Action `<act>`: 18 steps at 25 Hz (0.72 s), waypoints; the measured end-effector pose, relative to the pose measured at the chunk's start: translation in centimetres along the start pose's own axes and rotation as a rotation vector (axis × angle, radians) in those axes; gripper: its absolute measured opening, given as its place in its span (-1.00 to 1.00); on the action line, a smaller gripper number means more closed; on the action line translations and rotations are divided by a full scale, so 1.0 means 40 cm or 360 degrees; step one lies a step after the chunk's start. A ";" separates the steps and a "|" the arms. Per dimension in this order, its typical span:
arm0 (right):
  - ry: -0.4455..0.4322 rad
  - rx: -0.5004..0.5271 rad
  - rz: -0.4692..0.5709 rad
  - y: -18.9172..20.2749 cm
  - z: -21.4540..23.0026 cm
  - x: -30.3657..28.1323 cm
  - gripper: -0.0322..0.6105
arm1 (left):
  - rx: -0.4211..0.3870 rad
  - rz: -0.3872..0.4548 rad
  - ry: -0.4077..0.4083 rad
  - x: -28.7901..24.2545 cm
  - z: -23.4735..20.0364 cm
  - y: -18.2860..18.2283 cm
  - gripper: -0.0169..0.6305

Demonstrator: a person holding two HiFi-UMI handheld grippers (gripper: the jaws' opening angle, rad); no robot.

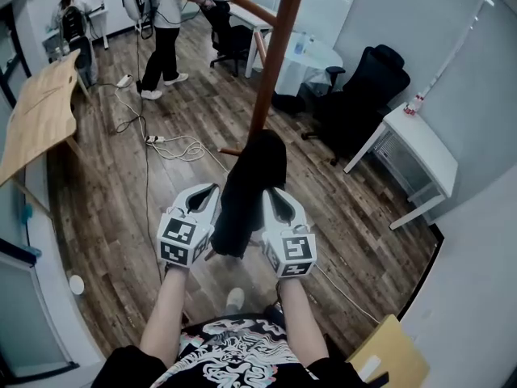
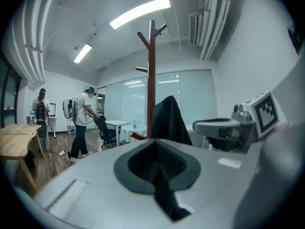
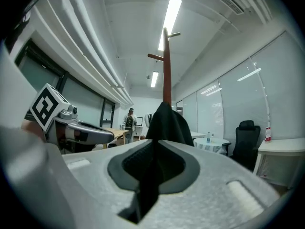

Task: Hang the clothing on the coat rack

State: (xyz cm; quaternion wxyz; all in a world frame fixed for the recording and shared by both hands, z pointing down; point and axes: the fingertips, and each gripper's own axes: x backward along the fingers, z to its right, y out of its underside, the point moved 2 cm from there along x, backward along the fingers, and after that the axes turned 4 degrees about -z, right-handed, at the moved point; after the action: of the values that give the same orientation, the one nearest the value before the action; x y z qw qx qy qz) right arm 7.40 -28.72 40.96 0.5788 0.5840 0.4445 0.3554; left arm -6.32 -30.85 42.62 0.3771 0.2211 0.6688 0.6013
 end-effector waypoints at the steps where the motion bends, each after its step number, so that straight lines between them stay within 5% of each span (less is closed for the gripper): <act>1: -0.0002 -0.0002 0.0000 -0.002 -0.014 0.008 -0.82 | -0.0011 0.0017 -0.0031 0.022 -0.008 -0.002 -0.98; 7: 0.0004 -0.0028 0.0009 -0.011 -0.113 0.069 -0.89 | -0.0029 0.0111 -0.0197 0.184 -0.050 0.005 -0.98; 18: 0.0000 -0.0055 0.0016 -0.012 -0.346 0.252 -0.90 | -0.0114 0.0178 -0.0188 0.500 0.038 0.069 -0.98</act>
State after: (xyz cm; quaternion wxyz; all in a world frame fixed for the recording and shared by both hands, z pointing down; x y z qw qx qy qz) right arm -1.98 -14.39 40.55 0.5871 0.5761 0.4353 0.3659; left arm -17.94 -14.42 40.53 0.3895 0.2796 0.6101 0.6308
